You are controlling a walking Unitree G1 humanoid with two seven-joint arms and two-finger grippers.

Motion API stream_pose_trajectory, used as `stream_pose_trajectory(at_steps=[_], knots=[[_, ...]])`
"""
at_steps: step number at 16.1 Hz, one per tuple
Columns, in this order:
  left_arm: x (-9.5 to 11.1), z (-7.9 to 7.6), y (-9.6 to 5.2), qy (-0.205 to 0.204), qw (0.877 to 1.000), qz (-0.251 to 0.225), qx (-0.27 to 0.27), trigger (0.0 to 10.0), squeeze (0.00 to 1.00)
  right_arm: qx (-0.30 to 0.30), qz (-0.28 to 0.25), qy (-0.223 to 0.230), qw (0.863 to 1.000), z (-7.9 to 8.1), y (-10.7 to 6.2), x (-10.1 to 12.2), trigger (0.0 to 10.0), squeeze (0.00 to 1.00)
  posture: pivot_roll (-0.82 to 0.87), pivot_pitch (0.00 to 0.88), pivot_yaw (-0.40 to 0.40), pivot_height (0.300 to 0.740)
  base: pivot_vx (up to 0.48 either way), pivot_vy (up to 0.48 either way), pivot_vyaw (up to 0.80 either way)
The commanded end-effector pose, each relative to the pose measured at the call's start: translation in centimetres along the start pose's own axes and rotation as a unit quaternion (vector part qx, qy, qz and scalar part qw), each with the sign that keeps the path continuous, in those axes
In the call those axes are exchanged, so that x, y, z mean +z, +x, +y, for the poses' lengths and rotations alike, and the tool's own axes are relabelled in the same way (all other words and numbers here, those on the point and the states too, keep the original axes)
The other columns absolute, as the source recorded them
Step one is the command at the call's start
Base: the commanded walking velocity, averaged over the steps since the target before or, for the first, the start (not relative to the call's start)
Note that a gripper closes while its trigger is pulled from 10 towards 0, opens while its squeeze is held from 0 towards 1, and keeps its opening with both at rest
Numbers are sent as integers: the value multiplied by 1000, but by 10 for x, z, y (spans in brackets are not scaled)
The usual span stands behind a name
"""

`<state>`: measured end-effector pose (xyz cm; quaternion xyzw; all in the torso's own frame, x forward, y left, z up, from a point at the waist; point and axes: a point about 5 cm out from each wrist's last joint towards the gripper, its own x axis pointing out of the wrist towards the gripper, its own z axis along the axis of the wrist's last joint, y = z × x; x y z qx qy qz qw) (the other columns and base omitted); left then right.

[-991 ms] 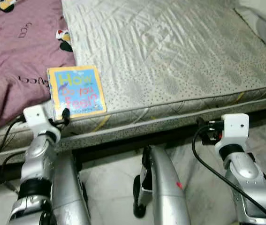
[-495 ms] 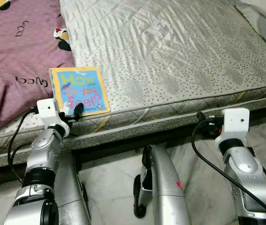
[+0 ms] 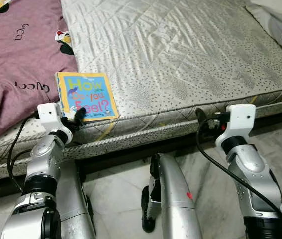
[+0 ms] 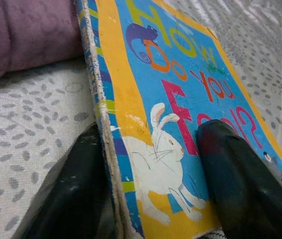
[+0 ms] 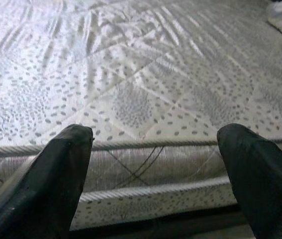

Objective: Clean up the room

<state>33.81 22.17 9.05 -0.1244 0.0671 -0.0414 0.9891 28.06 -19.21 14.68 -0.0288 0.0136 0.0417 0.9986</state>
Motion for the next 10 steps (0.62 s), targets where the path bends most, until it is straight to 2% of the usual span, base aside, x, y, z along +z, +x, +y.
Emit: stream_pose_trajectory(at_steps=[1, 5, 10], knots=[[-7, 1, -1, -4, 1000, 16, -5, 0, 0, -2, 5, 2, 1000, -1, 0, -3, 10000, 0, -98, 164, -118, 502, 0, 0, 0], [-5, 5, 0, -29, 1000, 2, 4, 0, 0, 2, -7, -2, 1000, 1, 11, -2, 10000, 0, -84, 134, -110, 502, 0, 0, 0], [14, 4, 7, -19, 999, -31, -8, 0, 0, -2, -22, 4, 1000, 10, 26, -4, 10000, 0, -34, 79, -89, 502, 0, 0, 0]])
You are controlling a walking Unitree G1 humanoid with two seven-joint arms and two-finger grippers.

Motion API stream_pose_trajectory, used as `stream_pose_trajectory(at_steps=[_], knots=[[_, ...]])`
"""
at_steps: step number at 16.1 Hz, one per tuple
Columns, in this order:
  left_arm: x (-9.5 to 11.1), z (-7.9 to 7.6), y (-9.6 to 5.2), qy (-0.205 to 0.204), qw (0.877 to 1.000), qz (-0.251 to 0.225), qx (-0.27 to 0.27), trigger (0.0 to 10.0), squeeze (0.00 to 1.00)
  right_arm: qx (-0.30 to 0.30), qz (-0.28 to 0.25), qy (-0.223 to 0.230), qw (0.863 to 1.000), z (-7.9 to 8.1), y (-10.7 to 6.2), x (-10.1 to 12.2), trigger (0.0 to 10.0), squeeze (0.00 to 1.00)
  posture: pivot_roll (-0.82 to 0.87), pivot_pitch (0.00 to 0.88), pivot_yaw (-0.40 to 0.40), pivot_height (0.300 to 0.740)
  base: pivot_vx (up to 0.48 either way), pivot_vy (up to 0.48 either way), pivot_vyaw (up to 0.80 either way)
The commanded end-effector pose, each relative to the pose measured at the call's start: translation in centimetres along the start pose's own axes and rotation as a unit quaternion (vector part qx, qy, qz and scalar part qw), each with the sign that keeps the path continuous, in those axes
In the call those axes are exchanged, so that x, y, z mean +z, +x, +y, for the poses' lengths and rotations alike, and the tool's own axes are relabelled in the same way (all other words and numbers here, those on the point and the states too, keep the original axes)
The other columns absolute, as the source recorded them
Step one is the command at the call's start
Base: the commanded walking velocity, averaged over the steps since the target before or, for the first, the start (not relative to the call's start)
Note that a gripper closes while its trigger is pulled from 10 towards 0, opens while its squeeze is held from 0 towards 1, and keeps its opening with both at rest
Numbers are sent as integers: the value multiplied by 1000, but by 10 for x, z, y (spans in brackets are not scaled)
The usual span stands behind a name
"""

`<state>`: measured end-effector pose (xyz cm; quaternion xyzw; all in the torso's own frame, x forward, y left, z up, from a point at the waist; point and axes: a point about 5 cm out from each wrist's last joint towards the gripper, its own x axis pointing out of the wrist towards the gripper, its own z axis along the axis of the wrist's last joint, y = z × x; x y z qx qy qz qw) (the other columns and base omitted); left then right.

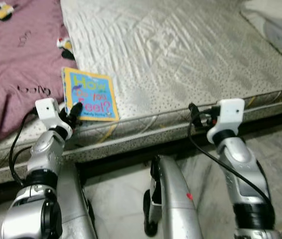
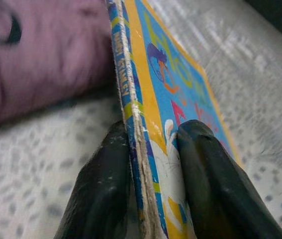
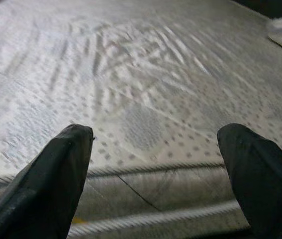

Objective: Clean up the room

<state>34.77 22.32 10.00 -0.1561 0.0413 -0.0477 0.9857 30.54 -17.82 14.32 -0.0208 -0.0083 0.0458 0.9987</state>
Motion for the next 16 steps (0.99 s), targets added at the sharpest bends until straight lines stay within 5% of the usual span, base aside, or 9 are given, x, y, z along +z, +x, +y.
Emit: stream_pose_trajectory(at_steps=[1, 7, 10, 16], knots=[[10, 4, 0, 15, 1000, -19, 1, 0, 0, -5, -2, -1, 1000, 1, 3, -3, 10000, 0, -15, 57, -82, 502, 0, 0, 0], [57, 9, -3, 50, 990, -130, 6, 0, 0, -15, -22, 10, 1000, 11, 19, -6, 10000, 0, 45, 0, -34, 502, 0, 0, 0], [91, -2, -20, 136, 967, -215, -5, 0, 0, -19, -37, 21, 999, 16, 27, -6, 10000, 0, 70, 0, -24, 502, 0, 0, 0], [84, -35, -50, 206, 951, -224, -59, 0, 0, -2, -48, 75, 996, 30, 33, -9, 10000, 0, 113, 0, -16, 502, 0, 0, 0]])
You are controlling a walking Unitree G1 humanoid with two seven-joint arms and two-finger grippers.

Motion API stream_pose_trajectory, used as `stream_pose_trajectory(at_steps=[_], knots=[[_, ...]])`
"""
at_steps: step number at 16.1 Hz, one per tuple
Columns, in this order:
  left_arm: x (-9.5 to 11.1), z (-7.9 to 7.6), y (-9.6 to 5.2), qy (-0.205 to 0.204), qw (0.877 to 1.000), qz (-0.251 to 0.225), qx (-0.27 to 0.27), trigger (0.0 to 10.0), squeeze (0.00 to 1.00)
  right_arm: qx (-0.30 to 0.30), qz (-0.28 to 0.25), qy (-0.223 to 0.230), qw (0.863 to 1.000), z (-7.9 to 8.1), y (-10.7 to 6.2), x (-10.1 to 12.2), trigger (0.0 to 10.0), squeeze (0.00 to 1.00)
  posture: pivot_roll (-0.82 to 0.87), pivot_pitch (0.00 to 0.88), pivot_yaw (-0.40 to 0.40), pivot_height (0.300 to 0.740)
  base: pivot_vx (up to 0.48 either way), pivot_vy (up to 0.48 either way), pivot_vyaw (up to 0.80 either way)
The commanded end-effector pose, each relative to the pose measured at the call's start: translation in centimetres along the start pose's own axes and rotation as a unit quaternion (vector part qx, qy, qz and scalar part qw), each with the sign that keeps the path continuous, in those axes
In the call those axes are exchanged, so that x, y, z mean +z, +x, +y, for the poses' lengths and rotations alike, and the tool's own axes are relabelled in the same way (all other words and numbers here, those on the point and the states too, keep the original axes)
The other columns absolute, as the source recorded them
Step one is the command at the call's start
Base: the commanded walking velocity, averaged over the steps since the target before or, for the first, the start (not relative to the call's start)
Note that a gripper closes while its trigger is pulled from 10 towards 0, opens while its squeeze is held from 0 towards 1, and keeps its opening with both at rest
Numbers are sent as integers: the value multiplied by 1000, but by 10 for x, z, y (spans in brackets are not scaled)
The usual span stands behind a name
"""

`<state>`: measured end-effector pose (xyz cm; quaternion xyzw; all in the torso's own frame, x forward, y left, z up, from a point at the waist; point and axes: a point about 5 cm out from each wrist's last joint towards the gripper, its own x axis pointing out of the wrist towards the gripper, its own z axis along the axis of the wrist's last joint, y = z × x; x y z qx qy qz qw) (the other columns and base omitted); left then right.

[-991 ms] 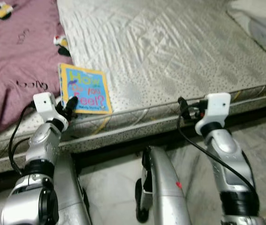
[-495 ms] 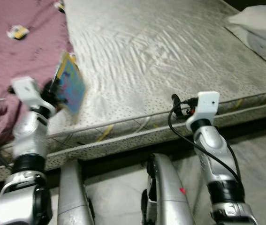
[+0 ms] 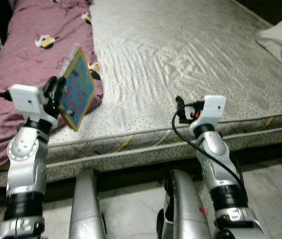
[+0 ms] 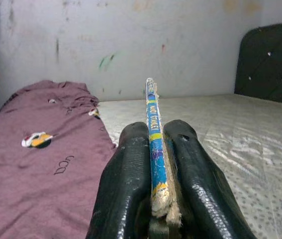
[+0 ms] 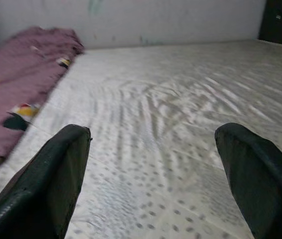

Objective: Clean up the room

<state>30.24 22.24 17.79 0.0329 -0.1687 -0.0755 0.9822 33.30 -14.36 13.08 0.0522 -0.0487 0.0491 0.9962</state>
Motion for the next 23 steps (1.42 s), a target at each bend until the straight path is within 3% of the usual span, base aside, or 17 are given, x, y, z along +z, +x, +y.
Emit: stream_pose_trajectory(at_steps=[1, 3, 4, 5, 6, 8, 10, 15, 23], knots=[[17, -2, 5, 29, 999, -27, -7, 0, 0, 6, -18, 9, 1000, 2, 4, 7, 10000, 0, 117, 0, -17, 502, 0, 0, 0], [14, -3, 4, 44, 999, -11, -2, 0, 0, 5, -22, 2, 1000, 2, 7, 9, 10000, 0, 116, 0, -18, 527, 0, 0, 0], [9, -5, 1, 43, 999, 6, 2, 6588, 0, 4, -25, 7, 1000, 1, 8, 9, 10000, 0, 112, 0, -14, 537, 0, 0, 0], [3, -5, -2, 9, 999, 20, 25, 6588, 0, 2, -27, 9, 1000, -1, 8, 10, 10000, 0, 112, 0, -14, 547, 0, 0, 0], [-8, -3, -5, -28, 997, 44, 58, 10000, 0, -4, -27, 12, 1000, -4, 8, 10, 10000, 0, 112, 0, -14, 557, 0, 0, 0], [-24, -6, -13, -31, 994, 82, 72, 10000, 0, -8, -26, 13, 1000, -5, 7, 9, 10000, 0, 101, 0, -9, 582, 0, 0, 0], [-28, -10, -14, -31, 992, 93, 77, 10000, 0, -8, -29, 13, 999, -6, 10, 11, 10000, 0, 97, 0, -12, 607, 0, 0, 0], [-24, -9, -6, -13, 992, 88, 91, 10000, 0, -12, -38, 9, 999, -9, 16, 18, 10000, 0, 95, 0, -16, 662, 0, 0, 0], [-37, -10, -12, -1, 987, 111, 113, 10000, 0, -12, -39, 8, 999, -10, 17, 18, 10000, 0, 91, 0, -23, 740, 0, 0, 0]])
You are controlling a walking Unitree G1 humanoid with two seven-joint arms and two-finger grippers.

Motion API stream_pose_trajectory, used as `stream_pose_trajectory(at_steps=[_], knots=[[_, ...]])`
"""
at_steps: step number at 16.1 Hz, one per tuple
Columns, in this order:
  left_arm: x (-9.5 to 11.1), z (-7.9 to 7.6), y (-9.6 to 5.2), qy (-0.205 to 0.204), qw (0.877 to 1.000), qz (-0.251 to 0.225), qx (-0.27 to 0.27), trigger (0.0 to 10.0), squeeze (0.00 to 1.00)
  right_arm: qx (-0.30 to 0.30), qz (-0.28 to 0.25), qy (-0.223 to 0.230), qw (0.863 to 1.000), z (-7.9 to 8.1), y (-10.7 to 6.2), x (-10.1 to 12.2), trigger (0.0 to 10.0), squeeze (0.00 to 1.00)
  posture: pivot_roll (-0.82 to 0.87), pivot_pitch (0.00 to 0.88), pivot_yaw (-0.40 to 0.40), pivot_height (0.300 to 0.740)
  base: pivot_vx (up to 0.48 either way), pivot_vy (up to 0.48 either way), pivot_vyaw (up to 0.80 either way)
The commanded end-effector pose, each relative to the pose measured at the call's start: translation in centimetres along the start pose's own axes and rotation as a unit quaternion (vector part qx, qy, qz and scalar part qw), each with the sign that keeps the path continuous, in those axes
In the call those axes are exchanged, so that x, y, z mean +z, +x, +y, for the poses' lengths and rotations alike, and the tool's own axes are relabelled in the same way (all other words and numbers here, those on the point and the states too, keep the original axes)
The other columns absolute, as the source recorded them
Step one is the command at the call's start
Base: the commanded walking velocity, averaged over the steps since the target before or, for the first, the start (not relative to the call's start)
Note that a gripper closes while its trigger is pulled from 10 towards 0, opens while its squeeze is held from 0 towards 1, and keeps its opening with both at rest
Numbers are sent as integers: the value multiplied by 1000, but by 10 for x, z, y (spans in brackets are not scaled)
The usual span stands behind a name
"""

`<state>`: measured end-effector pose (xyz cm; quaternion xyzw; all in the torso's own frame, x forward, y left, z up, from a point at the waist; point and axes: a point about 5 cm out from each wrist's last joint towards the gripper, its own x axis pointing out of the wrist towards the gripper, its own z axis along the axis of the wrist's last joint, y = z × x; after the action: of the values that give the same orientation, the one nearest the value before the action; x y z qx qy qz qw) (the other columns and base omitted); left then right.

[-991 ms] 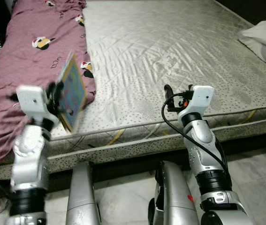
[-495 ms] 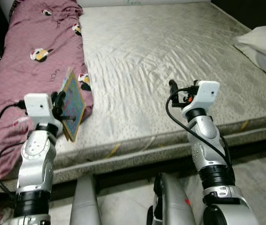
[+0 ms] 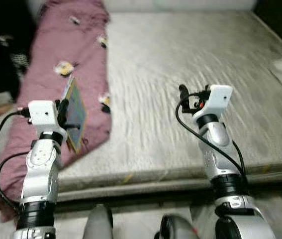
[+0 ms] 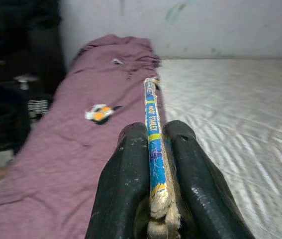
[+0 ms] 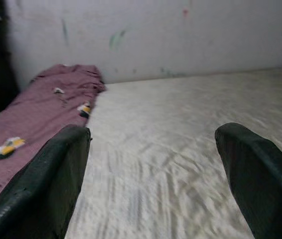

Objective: Clean up the room

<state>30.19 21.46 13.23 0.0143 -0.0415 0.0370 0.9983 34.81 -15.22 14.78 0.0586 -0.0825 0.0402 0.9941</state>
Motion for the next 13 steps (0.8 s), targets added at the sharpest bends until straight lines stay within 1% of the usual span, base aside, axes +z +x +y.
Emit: stream_pose_trajectory(at_steps=[1, 4, 7, 9, 13], knots=[[4, 3, 2, 5, 1000, -8, 8, 10000, 0, -5, -5, 2, 1000, -2, 2, 3, 10000, 0, 91, 0, -24, 740, 0, 0, 0], [2, 1, 2, 5, 1000, -7, -1, 10000, 0, -5, -6, -1, 1000, -3, 2, 3, 10000, 0, 90, 0, -27, 740, 0, 0, 0], [-3, -4, -1, 10, 1000, -5, -15, 10000, 0, -7, 3, -1, 1000, -3, -1, -1, 10000, 0, 85, 0, -27, 740, 0, 0, 0], [-3, -6, -1, 12, 1000, -7, -20, 10000, 0, -7, 6, -1, 1000, -3, -2, -2, 10000, 0, 85, 0, -28, 740, 0, -311, 0], [-3, -7, -1, 6, 1000, -9, -24, 10000, 0, -9, 9, -5, 1000, -4, -2, -4, 10000, 0, 83, 0, -31, 740, 0, -448, 0]])
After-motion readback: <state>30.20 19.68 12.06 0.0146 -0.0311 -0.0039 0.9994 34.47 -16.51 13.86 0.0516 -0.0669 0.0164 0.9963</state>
